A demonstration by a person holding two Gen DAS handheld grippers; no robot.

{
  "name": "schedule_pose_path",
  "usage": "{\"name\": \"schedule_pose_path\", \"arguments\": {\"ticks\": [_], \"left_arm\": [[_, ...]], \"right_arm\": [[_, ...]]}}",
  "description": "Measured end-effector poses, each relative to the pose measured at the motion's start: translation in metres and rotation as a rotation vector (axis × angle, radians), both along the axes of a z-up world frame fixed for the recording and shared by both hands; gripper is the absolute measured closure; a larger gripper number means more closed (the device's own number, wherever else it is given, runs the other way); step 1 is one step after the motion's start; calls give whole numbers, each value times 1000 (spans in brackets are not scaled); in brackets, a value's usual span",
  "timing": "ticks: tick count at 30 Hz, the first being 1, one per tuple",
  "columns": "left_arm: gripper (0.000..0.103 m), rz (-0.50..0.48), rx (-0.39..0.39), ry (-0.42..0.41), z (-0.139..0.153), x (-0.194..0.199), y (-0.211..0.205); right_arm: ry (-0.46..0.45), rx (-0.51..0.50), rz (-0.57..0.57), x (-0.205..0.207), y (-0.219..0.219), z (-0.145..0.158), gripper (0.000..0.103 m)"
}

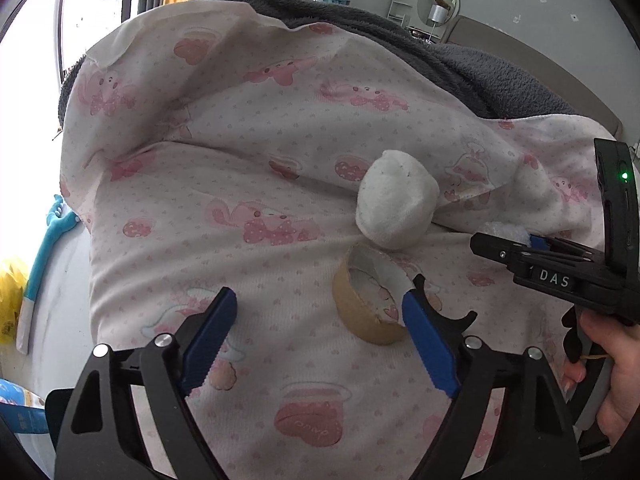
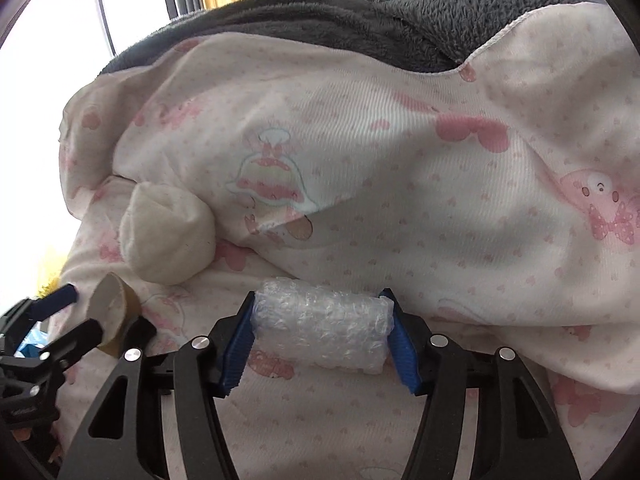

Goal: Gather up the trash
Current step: 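Grasp the brown tape roll with the left tool and lift it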

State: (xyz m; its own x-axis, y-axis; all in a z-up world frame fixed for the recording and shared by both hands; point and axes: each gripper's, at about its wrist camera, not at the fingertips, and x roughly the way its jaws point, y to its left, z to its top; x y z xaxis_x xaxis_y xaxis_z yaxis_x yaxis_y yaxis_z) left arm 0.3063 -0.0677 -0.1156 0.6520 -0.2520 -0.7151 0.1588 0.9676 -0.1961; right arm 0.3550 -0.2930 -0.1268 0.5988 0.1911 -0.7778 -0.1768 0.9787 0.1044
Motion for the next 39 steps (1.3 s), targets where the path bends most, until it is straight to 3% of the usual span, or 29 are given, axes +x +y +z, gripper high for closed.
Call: {"name": "schedule_pose_path", "arguments": {"ticks": [5,8,15,17,29,33,38,39], "left_arm": [[16,-22,4,-45,11,-6,-4],[17,-56,90,-44,8,-12,-13],[24,-98,149,-18,-1,-10,-24],[26,-92,141,16,-7,-4,-24],[26,-62,154,13,-10,14,-36],[26,-45,100,10,-12,23,-34],[55,-95,82,-7,-9,18,-36],[55,-100,77,-14,-8,16,-35]], "right_arm": [[-17,37,1,-1,-9,12,42],[-25,50,5,-3,-13,19,42],[-57,21,39,-11,-6,32,42],[-60,28,46,-13,-5,34,42],[-88,73,134,-28,26,48,42],[-93,65,157,-35,35,50,42],[-89,57,172,-35,41,47,42],[-86,57,173,-36,42,46,42]]}}
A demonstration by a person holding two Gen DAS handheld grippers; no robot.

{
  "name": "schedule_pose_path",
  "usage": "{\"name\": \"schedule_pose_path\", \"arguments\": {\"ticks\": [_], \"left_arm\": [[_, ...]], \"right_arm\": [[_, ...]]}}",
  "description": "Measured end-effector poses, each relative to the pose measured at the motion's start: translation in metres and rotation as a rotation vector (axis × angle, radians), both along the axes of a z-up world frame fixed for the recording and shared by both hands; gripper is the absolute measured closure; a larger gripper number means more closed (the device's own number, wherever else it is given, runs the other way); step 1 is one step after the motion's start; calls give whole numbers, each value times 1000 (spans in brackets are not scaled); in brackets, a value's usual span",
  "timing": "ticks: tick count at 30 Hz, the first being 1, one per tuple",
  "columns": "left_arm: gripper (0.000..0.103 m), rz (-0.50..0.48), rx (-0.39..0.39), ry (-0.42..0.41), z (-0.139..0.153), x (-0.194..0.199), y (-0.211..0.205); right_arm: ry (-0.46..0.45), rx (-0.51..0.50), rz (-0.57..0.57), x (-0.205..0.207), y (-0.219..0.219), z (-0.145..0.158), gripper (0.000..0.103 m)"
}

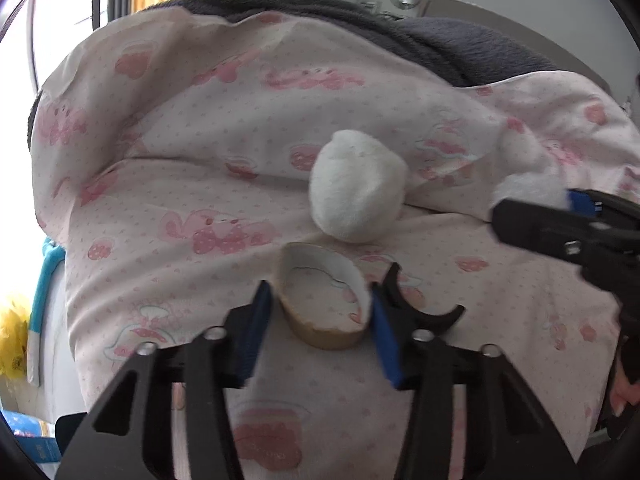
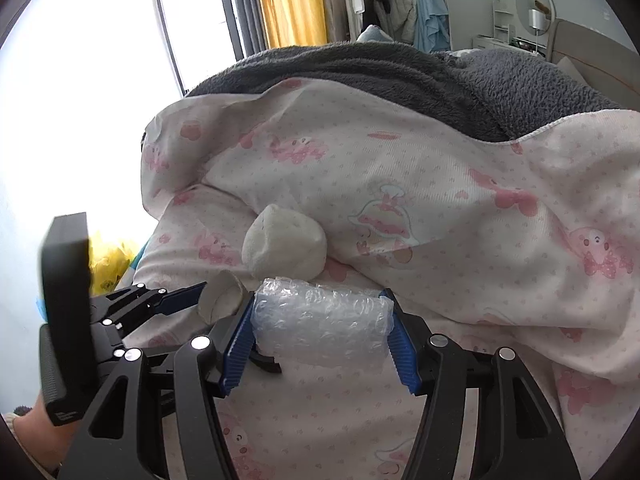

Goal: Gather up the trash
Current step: 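Grasp the brown tape roll with the left tool and lift it, then carry the tape roll and bubble wrap roll over the black bin with both tools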

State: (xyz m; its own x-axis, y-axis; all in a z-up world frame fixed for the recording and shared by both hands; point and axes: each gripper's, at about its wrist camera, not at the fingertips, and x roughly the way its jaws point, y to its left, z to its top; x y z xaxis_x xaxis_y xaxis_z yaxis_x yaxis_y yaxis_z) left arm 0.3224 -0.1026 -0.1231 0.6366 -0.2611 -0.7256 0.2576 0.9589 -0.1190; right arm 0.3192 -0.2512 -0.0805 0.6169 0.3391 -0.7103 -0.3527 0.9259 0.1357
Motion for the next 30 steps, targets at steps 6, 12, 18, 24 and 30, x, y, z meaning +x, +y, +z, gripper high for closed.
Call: {"name": "schedule_pose_path", "arguments": {"ticks": [6,12,18,24,30], "left_arm": [[56,-7,-45,-12,4,-14,15],[56,-29,-8,-40,13,-36,25],[56,-6,58,-94,21,-64,47],[56,39,35,-86,32,-86,82],[56,51,-19,-46,38,-102,113]], "right_arm": [[-29,4,15,-6,9,7,42],[-48,22,36,-18,26,14,42],[-48,27,61,-37,46,14,42],[-49,27,104,-54,73,11,42],[-35,76,149,-68,99,12,42]]}}
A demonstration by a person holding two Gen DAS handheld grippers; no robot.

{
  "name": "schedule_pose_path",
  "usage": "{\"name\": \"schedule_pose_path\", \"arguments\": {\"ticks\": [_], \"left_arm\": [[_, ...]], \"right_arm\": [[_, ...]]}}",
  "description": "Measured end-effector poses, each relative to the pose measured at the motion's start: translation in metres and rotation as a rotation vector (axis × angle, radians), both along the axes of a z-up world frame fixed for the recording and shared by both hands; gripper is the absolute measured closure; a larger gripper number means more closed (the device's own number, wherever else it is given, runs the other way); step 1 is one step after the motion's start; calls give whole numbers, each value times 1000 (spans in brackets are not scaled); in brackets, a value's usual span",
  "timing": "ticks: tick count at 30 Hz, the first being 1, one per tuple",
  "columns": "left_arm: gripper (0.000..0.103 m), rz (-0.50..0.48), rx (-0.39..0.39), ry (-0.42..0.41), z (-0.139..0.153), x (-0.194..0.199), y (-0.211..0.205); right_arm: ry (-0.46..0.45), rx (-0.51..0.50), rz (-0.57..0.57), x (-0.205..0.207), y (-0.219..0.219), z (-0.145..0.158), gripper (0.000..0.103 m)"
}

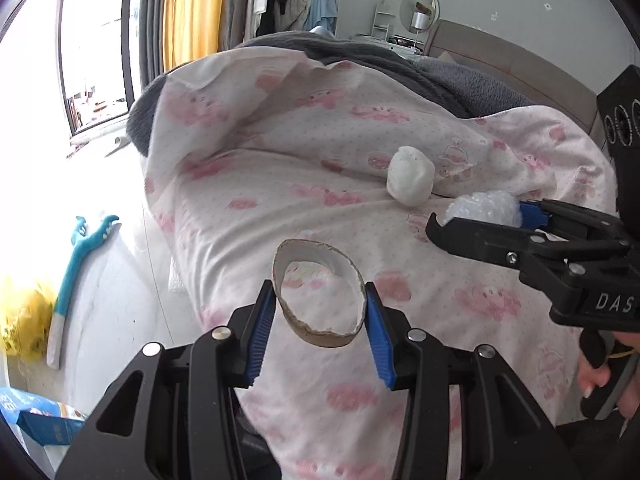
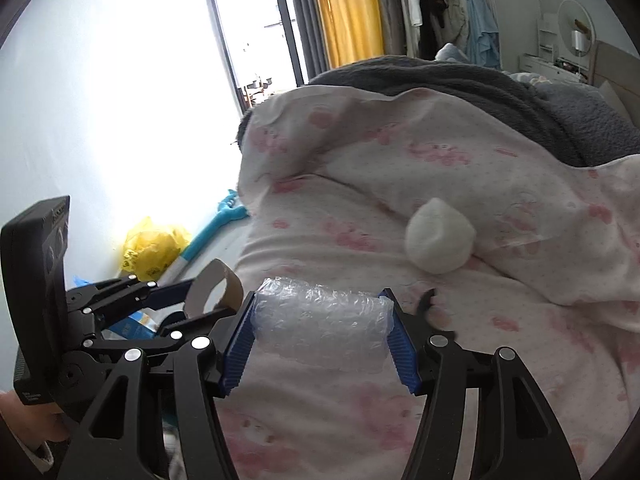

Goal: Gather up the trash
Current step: 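Carry the tape roll and bubble wrap roll over the black bin with both tools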

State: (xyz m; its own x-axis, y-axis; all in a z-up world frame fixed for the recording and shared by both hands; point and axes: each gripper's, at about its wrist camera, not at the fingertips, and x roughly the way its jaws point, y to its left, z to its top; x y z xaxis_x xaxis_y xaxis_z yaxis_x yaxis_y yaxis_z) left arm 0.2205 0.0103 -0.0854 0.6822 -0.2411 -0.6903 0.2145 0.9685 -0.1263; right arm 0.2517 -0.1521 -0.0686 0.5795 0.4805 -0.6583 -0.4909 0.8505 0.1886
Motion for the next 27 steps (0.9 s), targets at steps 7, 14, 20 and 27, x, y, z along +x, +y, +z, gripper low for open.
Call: {"name": "schedule_pose_path", "arguments": {"ticks": [7,14,20,27], "left_arm": [[56,40,8,19,-2,-16,32],[56,103,-5,46,-5,-23,59],[56,121,-1,56,-7,-27,76],[56,165,3,114,-21,-32,104]], "right_arm": [[1,15,67,-14,35,2,42],[10,13,107,-21,57,-2,42],[-9,3,148,-27,78,1,42],[-13,12,197,-34,108,2,42]]}}
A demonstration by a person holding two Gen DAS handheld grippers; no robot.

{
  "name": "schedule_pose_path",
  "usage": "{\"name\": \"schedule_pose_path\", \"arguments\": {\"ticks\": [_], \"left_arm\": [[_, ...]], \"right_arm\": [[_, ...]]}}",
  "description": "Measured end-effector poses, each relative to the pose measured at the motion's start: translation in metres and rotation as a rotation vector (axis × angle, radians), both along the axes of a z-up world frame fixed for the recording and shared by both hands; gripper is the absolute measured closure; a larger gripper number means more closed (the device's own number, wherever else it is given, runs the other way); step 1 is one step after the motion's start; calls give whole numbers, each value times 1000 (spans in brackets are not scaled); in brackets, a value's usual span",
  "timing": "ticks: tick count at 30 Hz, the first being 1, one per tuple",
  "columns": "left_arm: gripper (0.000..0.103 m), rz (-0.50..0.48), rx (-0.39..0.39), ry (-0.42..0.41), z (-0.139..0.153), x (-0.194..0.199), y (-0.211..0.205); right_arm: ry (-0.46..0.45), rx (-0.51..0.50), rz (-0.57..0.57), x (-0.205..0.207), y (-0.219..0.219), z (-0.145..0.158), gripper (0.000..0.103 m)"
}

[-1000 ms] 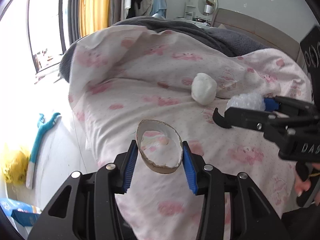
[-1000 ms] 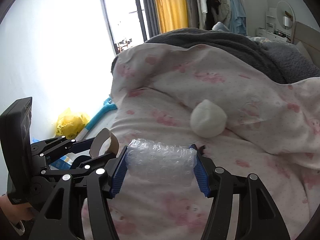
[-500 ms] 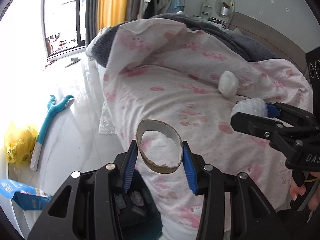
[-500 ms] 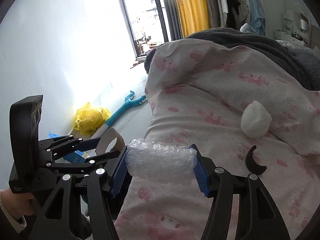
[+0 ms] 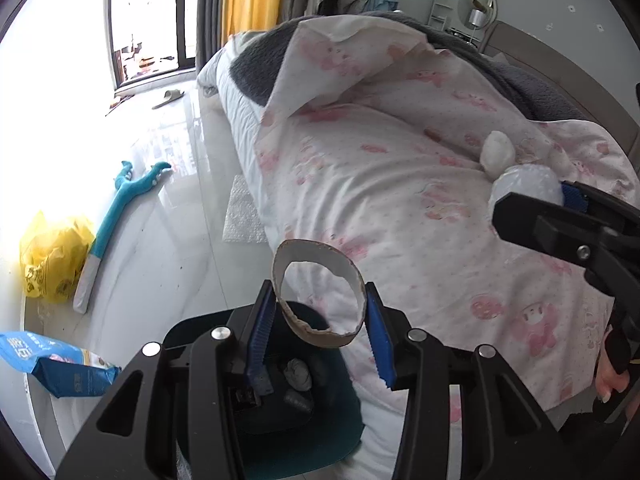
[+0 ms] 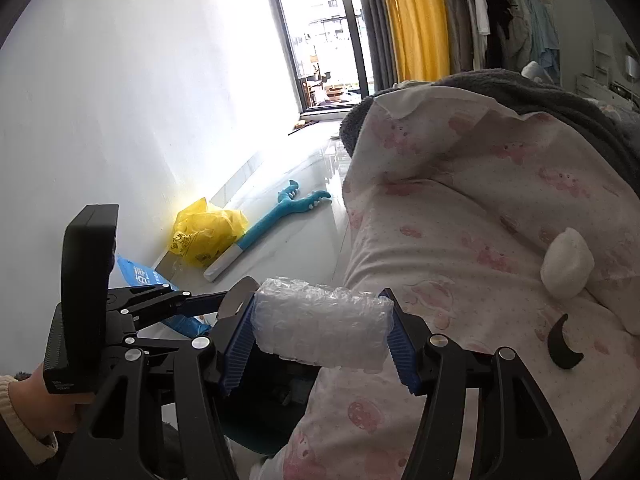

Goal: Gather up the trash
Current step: 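Carry the tape roll and bubble wrap roll over the black bin with both tools, then open the left tool to drop the brown tape roll into the bin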

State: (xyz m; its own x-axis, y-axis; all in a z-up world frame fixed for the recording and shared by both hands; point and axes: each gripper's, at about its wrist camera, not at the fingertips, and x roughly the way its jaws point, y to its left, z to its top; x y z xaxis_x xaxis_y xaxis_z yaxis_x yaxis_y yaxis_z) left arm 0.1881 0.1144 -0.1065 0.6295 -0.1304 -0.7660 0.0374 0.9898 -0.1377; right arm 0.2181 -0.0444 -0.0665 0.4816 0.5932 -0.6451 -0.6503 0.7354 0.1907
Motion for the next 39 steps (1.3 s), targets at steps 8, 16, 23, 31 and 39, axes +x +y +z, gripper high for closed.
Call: {"name": "schedule_pose_path", "arguments": {"ticks": [8,16,23,31,39], "left_arm": [[56,50,14,66,-17,-7,31],[56,67,-14,143,-35,-15,57],[56,53,-11,221,-54,-23,70],[56,38,-49,310,-73,-33,88],[35,47,-48,360,-84,-42,101]], "right_arm": [[-7,-4,43,-7,31,-1,42],[3,-4,70,-9,58,-5,42],[9,-10,107,-17,87,-9,42],[20,-27,126,-20,112,-18,42],[36,-45,145,-21,132,-28,42]]}}
